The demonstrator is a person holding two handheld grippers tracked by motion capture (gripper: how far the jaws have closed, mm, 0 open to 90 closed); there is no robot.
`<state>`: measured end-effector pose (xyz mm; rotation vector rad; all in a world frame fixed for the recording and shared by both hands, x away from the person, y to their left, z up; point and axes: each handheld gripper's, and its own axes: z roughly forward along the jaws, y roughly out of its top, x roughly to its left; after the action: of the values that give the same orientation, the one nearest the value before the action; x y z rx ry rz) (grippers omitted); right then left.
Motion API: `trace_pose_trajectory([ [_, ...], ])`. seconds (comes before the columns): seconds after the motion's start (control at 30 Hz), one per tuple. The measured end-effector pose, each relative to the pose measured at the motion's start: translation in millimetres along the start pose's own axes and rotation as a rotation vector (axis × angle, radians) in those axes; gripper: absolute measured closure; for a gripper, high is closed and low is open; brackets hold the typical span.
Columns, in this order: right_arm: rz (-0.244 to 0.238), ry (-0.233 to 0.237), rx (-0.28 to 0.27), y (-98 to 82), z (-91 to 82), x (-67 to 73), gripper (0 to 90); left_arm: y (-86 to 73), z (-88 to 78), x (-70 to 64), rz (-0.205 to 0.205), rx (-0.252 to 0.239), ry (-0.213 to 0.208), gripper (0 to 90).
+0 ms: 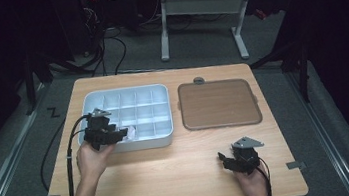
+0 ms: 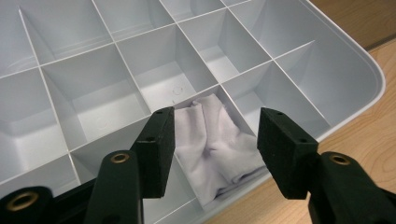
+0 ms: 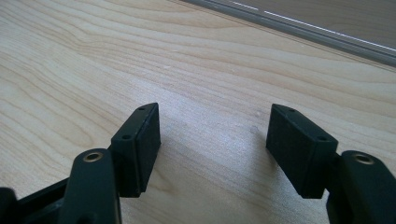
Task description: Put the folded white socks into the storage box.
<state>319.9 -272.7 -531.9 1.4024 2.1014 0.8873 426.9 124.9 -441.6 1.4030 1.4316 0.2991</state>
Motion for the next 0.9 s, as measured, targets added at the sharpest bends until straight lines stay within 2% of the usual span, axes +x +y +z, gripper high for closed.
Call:
trace_pose_trajectory([
  [0.13,0.0,0.0,0.0,0.0,0.0,0.0,35.6,1.3,-7.0,3.2,-0.02,-0.017,-0.013,45.9],
  [0.7,0.0,0.0,0.0,0.0,0.0,0.0,35.7,7.7,-37.1,9.5,-0.037,-0.076,-0.039,45.0],
  [0.9,0.0,0.0,0.0,0.0,0.0,0.0,35.7,7.0,-43.8,9.4,-0.025,-0.088,-0.032,44.3],
])
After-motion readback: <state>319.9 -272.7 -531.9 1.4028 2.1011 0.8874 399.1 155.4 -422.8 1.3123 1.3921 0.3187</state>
